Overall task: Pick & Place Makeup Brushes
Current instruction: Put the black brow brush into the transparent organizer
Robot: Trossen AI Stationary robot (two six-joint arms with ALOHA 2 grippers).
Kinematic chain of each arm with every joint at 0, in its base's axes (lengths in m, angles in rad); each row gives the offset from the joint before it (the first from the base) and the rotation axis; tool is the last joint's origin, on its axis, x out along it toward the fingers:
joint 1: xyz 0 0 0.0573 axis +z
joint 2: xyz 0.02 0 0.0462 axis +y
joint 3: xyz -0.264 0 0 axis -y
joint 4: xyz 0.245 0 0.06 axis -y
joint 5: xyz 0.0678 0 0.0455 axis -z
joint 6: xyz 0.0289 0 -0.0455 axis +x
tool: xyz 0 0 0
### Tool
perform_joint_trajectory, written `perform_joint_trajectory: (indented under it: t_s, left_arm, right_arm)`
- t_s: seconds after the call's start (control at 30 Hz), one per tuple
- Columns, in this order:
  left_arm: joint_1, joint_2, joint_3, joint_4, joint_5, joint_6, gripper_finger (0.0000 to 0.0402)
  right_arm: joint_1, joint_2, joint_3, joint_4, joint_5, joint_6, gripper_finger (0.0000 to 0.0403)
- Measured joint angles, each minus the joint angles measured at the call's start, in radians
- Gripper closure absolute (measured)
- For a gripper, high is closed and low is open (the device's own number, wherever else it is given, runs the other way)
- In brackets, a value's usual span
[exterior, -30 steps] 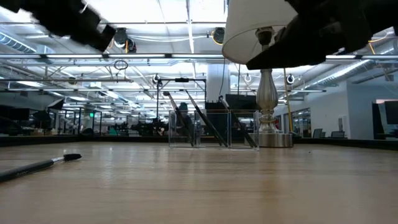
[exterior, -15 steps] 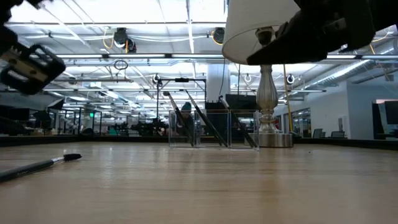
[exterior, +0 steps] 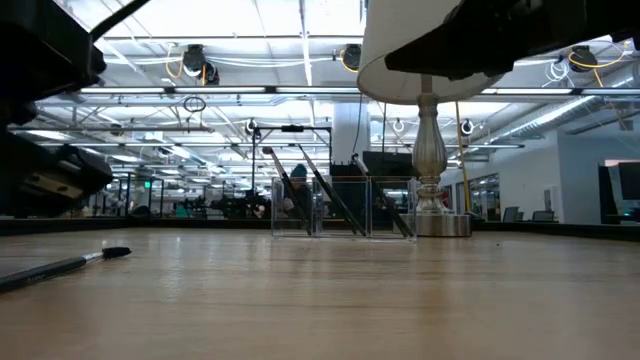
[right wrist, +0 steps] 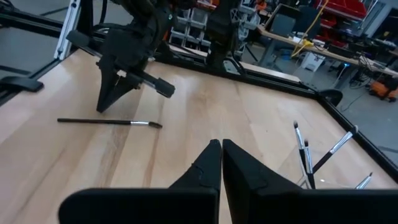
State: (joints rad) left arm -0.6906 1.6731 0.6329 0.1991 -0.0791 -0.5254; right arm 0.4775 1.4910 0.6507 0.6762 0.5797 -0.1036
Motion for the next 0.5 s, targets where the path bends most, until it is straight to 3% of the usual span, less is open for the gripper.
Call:
perform_joint_trajectory:
  t_s: [0.5]
  left_arm:
    - [0.142,0.017,0.0,0.063,0.052,0.079,0.0394]
  right_arm:
    - [-0.001,0.0,0.0,-0.037,0.0,-0.025,0.0402]
